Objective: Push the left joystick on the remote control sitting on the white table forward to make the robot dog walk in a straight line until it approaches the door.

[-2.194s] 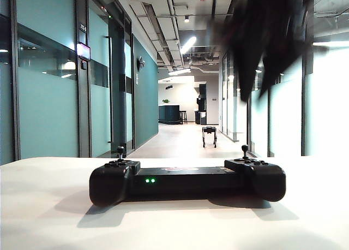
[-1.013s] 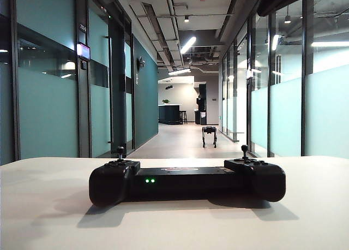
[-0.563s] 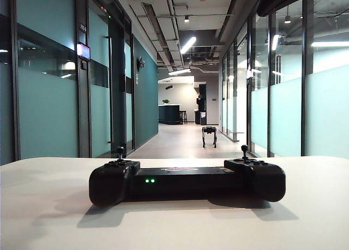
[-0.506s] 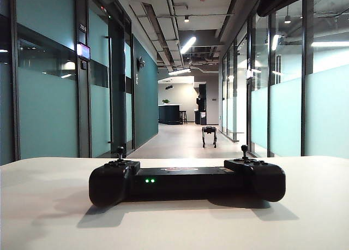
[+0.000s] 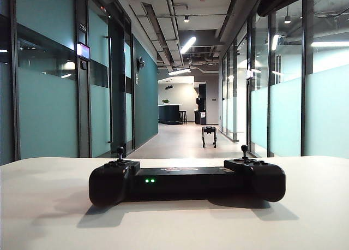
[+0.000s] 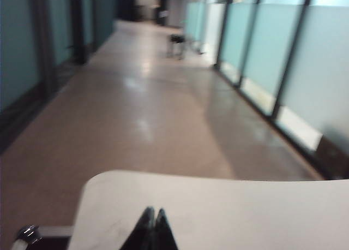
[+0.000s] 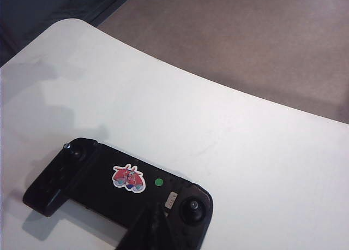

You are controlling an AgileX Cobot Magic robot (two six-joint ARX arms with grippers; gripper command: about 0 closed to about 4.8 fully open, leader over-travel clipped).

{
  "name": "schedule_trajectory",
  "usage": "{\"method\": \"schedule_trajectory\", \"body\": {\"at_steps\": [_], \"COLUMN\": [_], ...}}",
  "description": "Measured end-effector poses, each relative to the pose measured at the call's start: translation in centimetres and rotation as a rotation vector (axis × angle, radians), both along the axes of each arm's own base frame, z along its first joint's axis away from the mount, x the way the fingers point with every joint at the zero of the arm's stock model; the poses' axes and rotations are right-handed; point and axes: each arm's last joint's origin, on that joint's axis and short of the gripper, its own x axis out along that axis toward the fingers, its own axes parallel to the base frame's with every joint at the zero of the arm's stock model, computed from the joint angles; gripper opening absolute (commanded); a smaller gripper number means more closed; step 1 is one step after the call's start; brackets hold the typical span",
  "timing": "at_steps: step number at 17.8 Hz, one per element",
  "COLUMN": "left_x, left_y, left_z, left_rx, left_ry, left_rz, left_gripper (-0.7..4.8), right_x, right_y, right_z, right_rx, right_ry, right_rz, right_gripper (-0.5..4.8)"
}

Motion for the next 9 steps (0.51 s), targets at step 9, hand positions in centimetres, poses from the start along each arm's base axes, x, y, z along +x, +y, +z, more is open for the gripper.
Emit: {"method": "schedule_trajectory", "body": {"at_steps": [9], "left_x": [0.7], "left_y": [0.1], "left_z": [-2.3], "left_rx": [0.056], "left_ry": [-0.006], "left_rz": [0.059], "left_gripper": [-0.06], "right_x": [0.0], "right_y": [0.0], "right_z": [0.0], "right_rx": [0.000], "right_ry": [0.000], "right_rz": [0.001], "right_gripper": [-0.05]}}
